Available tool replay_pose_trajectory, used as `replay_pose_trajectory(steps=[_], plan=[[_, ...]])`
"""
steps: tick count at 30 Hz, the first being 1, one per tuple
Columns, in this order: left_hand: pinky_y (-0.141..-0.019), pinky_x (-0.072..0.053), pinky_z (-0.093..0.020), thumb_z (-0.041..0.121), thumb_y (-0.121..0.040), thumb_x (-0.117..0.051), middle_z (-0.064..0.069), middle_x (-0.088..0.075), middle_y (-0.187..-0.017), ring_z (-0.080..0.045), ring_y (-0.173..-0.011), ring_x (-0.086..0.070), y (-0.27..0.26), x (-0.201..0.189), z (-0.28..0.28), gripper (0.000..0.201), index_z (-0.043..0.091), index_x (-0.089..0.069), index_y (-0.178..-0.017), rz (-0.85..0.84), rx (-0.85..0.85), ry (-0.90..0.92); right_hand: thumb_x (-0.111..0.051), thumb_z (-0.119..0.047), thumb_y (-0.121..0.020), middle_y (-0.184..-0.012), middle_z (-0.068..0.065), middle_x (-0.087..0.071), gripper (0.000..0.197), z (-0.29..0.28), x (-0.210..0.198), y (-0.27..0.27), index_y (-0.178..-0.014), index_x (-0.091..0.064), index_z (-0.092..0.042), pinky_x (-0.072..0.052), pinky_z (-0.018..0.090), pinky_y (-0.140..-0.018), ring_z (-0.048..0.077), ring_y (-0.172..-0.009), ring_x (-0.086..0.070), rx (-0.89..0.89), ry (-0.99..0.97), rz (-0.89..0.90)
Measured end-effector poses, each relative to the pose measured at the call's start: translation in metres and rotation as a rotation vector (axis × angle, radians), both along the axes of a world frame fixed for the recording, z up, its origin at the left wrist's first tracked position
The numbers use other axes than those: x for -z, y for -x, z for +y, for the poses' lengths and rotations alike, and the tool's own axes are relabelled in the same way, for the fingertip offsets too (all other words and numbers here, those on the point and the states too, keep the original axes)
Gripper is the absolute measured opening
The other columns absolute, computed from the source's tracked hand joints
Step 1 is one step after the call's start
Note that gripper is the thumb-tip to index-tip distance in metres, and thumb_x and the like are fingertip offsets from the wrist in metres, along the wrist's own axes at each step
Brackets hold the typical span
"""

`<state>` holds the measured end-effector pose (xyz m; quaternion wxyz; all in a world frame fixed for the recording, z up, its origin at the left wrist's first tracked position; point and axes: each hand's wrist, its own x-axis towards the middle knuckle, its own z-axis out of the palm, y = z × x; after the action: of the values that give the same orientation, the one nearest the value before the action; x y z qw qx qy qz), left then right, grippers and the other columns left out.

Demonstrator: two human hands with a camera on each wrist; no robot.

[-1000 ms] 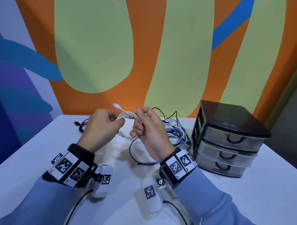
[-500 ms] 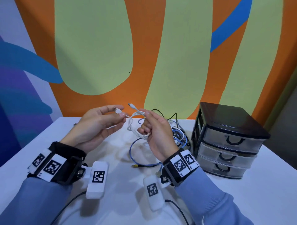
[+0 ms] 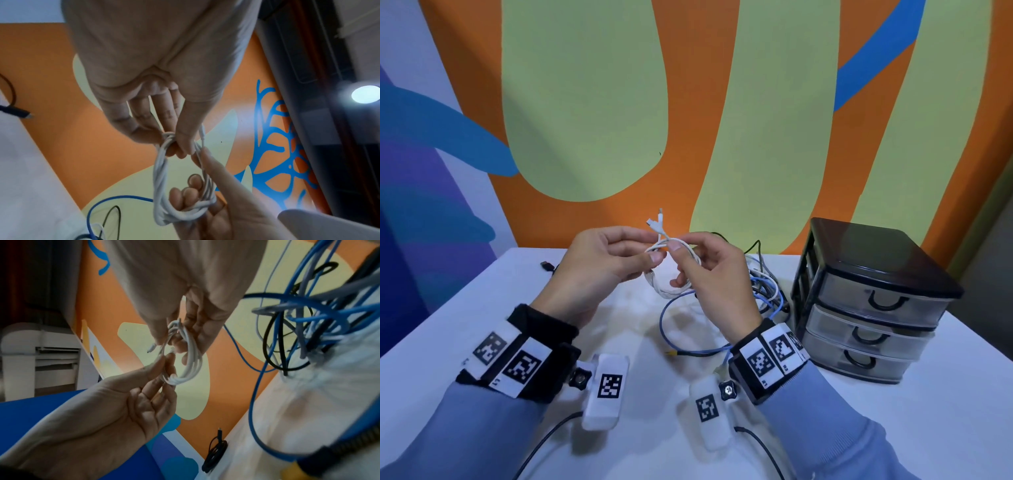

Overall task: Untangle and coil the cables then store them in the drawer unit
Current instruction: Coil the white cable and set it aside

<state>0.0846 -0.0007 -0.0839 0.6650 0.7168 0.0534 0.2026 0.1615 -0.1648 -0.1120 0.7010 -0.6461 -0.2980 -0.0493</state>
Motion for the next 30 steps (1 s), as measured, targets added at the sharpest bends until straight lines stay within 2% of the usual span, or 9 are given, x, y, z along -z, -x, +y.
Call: replay_pose_trajectory(steps=[2,5,10,13,17,19,22,25,30], plan=[[-0.090,-0.054,-0.030,0.009,-0.085,-0.087,-0.010,-0.083,-0.095,-0.014,-0.085,-0.074,-0.002,0.002,0.000,0.026,0.010,-0.079,-0.110,-0.038,-0.050,-0.074,-0.075,-0.028,-0.097,-0.080,0.019,-0.069,0.010,-0.001,-0.001,0.000,-0.100,-0.077,-0.019,-0.050,0.031,-0.057,0.023,-0.064,-0.072,0.032,0.026,-0.049],[-0.087,-0.056,-0.028,0.005,-0.087,-0.085,-0.005,-0.083,-0.089,-0.013,-0.082,-0.076,-0.004,0.004,-0.001,0.018,0.011,-0.079,-0.102,-0.085,-0.120,-0.198,-0.076,-0.030,-0.096,-0.079,0.005,-0.074,0.005,0.000,0.000,0.001,-0.097,-0.078,-0.025,-0.059,0.041,-0.072,0.019,-0.072,-0.073,0.060,0.087,-0.107],[-0.062,-0.050,-0.021,0.013,-0.089,-0.086,-0.003,-0.079,-0.078,-0.007,-0.061,-0.066,-0.010,0.001,0.019,0.009,0.015,-0.080,-0.095,-0.130,-0.246,-0.298,-0.078,-0.033,-0.090,-0.087,-0.010,-0.070,0.009,-0.005,0.000,-0.007,-0.098,-0.077,-0.029,-0.052,0.034,-0.080,0.013,-0.089,-0.063,0.257,0.187,-0.305],[-0.070,-0.053,-0.032,0.019,-0.088,-0.087,-0.009,-0.077,-0.079,-0.015,-0.066,-0.066,-0.011,-0.004,0.042,0.007,0.021,-0.080,-0.089,-0.138,-0.380,-0.353,-0.075,-0.045,-0.089,-0.099,-0.012,-0.061,0.018,-0.011,0.001,-0.017,-0.104,-0.074,-0.037,-0.046,0.040,-0.094,0.012,-0.105,-0.052,0.453,0.337,-0.405],[-0.079,-0.058,-0.037,0.029,-0.085,-0.089,0.001,-0.076,-0.070,-0.019,-0.068,-0.070,-0.006,-0.007,0.081,0.011,0.024,-0.080,-0.084,-0.063,-0.535,-0.464,-0.075,-0.064,-0.081,-0.119,-0.005,-0.056,0.050,-0.020,0.009,-0.028,-0.125,-0.063,-0.042,-0.042,0.047,-0.105,0.019,-0.124,-0.048,0.334,0.732,-0.211],[-0.082,-0.063,-0.041,0.029,-0.084,-0.090,0.003,-0.075,-0.067,-0.023,-0.071,-0.074,-0.004,-0.004,0.104,0.013,0.023,-0.079,-0.080,0.036,-0.586,-0.509,-0.076,-0.065,-0.080,-0.110,-0.010,-0.058,0.051,-0.020,0.017,-0.033,-0.124,-0.063,-0.042,-0.046,0.045,-0.102,0.019,-0.115,-0.056,0.234,0.845,-0.178],[-0.086,-0.065,-0.049,0.024,-0.082,-0.092,0.005,-0.076,-0.065,-0.024,-0.071,-0.078,-0.004,0.007,0.133,0.016,0.020,-0.078,-0.075,0.192,-0.631,-0.503,-0.077,-0.058,-0.082,-0.094,-0.015,-0.063,0.033,-0.017,0.021,-0.036,-0.105,-0.069,-0.035,-0.053,0.040,-0.092,0.014,-0.093,-0.063,0.164,0.860,-0.152],[-0.087,-0.066,-0.047,0.018,-0.082,-0.090,0.001,-0.076,-0.064,-0.020,-0.066,-0.078,-0.003,0.016,0.153,0.015,0.015,-0.077,-0.075,0.331,-0.705,-0.504,-0.078,-0.054,-0.083,-0.091,-0.009,-0.069,0.026,-0.014,0.025,-0.035,-0.094,-0.072,-0.031,-0.056,0.039,-0.087,0.014,-0.086,-0.067,0.096,0.891,-0.109],[-0.083,-0.066,-0.043,0.019,-0.083,-0.087,-0.006,-0.078,-0.068,-0.025,-0.072,-0.079,0.001,0.023,0.181,0.016,0.007,-0.077,-0.077,0.525,-0.790,-0.566,-0.080,-0.051,-0.081,-0.088,-0.008,-0.071,0.025,-0.011,0.033,-0.036,-0.096,-0.074,-0.032,-0.058,0.038,-0.085,0.013,-0.085,-0.070,-0.030,0.946,-0.083]])
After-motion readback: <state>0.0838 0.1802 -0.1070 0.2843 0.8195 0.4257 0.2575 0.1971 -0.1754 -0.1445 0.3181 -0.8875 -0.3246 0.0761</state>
